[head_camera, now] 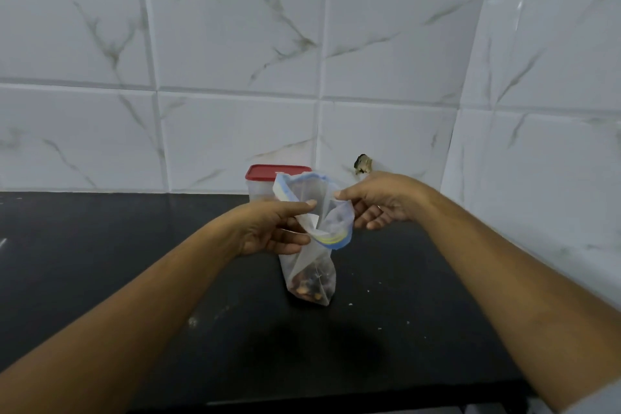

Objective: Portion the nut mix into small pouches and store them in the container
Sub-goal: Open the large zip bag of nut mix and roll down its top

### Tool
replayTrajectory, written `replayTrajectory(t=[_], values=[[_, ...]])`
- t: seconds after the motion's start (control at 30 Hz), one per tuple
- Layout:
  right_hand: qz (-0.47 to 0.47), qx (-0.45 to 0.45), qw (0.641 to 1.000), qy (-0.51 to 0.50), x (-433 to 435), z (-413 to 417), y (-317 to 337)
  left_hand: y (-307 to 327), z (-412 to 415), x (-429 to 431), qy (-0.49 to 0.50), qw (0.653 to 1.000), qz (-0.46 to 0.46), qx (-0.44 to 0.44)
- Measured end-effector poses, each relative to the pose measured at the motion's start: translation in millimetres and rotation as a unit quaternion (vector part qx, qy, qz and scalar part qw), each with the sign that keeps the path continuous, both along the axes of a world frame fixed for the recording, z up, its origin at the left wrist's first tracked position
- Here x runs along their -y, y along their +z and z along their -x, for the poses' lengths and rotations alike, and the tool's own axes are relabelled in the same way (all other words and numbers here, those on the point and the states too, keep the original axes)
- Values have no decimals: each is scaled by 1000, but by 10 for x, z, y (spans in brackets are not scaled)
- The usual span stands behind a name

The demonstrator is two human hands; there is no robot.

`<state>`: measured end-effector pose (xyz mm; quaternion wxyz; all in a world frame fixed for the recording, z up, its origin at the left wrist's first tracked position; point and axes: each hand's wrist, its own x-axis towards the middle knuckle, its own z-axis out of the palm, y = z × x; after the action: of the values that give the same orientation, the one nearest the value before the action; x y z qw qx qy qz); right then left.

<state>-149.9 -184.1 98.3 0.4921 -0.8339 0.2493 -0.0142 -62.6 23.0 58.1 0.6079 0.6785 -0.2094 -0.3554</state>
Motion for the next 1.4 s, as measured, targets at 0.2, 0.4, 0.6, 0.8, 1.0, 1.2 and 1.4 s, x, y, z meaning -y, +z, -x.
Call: replayTrajectory(t=[0.2,0.4,0.6,0.8,1.0,1.2,1.4], values=[[-205,87,974,31,1,89,74,61,46,40,53,988,114,-92],[-314,167,934,-29,-51,63,7,119,102,184,136,948,222,-181],[-365,241,892,-119,-132,-39,-14,154,74,288,183,906,295,-240],[-442,291,820,-218,-58,-94,-41,112,13,268,176,859,377,-299],[-433,268,824,-248,-20,-175,-123,-92,-17,222,122,888,358,-262],[-304,185,917,-180,197,22,-190,-257,-224,-28,104,993,37,-44],[-79,117,981,-132,237,42,-161,-173,-370,39,166,985,42,-8]])
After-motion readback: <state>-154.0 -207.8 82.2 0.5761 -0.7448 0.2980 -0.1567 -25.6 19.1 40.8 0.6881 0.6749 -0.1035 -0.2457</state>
